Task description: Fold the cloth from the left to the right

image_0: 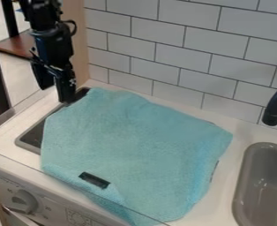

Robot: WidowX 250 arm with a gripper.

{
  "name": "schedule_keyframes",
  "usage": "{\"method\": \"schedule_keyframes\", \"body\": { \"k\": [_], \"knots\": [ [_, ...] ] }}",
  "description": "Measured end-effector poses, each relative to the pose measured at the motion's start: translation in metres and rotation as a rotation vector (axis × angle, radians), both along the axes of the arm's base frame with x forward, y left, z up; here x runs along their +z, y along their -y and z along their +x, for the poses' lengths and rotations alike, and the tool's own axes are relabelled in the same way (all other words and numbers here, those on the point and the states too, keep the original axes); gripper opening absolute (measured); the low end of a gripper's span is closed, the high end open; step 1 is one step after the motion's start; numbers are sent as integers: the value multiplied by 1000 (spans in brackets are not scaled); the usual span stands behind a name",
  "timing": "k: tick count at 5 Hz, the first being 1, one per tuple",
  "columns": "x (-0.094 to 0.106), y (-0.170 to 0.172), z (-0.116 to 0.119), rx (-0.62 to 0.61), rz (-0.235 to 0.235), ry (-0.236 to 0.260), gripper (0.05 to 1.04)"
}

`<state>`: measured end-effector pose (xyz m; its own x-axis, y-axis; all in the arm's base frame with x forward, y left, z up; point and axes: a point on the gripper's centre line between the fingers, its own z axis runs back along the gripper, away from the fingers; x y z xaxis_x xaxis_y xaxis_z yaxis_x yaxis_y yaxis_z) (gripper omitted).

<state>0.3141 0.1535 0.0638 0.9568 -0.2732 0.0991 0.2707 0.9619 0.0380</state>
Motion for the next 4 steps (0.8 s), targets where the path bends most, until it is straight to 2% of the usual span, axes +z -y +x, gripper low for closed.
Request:
{"method": "schedule_keyframes", "body": {
  "k": [1, 2, 3, 4],
  "knots": [
    [-16, -1, -2, 12, 1, -44, 999],
    [-28, 0, 0, 3, -1, -68, 999],
    [-34, 2, 1, -3, 1, -80, 959],
    [-34, 2, 4, -6, 11, -66, 659]
  ]
}}
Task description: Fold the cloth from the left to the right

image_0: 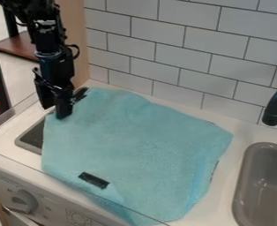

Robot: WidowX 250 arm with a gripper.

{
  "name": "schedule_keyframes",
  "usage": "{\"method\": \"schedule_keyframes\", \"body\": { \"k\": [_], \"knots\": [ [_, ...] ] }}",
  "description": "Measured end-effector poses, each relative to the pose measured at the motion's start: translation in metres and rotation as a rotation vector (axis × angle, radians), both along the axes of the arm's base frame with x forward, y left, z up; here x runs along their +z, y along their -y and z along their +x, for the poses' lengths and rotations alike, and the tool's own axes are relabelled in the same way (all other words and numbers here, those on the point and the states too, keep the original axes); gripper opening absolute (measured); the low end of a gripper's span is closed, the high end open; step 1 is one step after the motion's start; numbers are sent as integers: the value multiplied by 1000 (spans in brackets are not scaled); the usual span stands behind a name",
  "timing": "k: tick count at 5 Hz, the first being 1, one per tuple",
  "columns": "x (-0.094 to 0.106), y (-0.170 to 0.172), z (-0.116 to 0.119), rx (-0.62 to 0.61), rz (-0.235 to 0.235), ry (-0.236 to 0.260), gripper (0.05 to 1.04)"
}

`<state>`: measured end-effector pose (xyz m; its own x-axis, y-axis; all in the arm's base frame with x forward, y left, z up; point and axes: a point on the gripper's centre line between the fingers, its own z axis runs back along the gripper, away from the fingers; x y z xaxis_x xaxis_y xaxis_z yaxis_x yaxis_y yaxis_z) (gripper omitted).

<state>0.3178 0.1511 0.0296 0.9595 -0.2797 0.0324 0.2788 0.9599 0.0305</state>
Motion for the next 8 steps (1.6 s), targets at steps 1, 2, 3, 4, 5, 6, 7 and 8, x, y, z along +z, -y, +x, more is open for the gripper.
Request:
{"method": "schedule_keyframes", "body": {
  "k": [1, 2, 3, 4, 5, 6, 7, 8],
  "knots": [
    [0, 0, 1, 10, -2, 6, 357],
    [0, 2, 3, 18, -15, 16, 153],
    [1, 4, 2, 13, -28, 12, 58],
    [23, 9, 3, 3, -39, 60, 49],
    [45, 20, -5, -18, -64, 100, 49],
    [67, 51, -15, -82, -101, 136, 49],
    [71, 92, -28, -155, -139, 118, 49],
    [65, 126, -37, -216, -148, 100, 49]
  ]
}}
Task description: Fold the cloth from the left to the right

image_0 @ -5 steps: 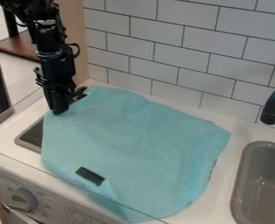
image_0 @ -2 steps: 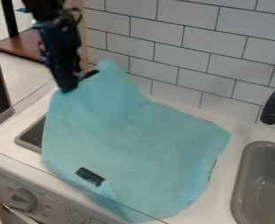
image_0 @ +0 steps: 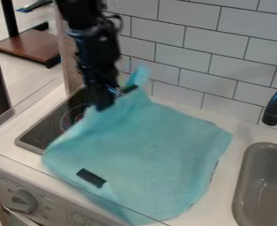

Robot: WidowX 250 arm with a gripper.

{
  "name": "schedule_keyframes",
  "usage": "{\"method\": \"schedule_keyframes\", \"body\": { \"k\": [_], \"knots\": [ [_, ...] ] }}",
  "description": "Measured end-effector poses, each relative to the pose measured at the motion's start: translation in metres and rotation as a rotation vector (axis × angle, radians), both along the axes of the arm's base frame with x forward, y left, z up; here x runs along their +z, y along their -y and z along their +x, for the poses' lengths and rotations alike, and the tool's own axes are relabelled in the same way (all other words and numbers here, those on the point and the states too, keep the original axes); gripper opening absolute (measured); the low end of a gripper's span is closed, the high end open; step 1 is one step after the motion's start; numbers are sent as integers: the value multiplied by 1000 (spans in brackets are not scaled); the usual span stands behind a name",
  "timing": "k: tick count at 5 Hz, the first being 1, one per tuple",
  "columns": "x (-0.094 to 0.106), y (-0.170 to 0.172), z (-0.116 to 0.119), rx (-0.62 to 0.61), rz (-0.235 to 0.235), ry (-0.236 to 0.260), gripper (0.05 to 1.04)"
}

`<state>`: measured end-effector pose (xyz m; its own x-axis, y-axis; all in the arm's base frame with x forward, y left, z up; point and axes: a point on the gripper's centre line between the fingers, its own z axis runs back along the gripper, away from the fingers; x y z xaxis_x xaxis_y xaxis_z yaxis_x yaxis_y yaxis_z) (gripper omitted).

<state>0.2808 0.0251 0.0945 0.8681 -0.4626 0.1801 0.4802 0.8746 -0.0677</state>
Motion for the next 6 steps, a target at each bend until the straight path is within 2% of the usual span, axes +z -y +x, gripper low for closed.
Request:
{"method": "schedule_keyframes", "body": {
  "k": [1, 2, 3, 5, 6],
  "knots": [
    [-14, 26, -2, -44, 32, 15, 49],
    [-41, 42, 0, -87, 36, -22, 49],
    [-60, 54, 2, -139, 66, -36, 49],
    [-68, 57, 1, -159, 87, -46, 65],
    [-68, 59, -6, -162, 66, -89, 209]
  ]
}}
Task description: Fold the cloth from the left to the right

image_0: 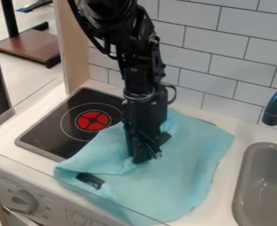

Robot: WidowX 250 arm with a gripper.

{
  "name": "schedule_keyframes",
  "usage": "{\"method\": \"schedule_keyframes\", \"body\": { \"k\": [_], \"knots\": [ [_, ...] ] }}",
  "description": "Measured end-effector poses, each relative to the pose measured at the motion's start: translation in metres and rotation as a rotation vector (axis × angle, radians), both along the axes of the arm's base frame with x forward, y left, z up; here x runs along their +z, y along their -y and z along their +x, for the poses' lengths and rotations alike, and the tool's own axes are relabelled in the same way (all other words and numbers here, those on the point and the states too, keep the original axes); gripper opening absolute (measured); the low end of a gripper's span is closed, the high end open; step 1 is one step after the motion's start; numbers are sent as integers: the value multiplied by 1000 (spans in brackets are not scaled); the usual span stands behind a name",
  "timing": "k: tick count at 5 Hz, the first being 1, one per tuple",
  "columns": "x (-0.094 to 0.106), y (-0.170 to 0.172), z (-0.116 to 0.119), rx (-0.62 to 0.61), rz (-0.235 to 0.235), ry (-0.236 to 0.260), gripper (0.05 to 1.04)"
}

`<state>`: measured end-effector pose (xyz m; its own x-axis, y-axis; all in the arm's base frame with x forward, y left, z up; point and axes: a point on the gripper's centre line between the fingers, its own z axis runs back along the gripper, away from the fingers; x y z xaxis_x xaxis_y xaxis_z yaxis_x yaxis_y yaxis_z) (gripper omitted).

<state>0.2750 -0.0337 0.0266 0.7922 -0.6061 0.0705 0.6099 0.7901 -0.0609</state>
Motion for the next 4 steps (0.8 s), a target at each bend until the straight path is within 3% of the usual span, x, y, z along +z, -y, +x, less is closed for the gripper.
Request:
{"method": "schedule_keyframes", "body": {
  "k": [1, 3, 4],
  "knots": [
    [12, -1, -3, -2, 4, 1, 480],
    [53, -3, -9, 11, -48, 33, 1003],
    [78, -11, -14, 21, -74, 80, 1007]
  ]
}}
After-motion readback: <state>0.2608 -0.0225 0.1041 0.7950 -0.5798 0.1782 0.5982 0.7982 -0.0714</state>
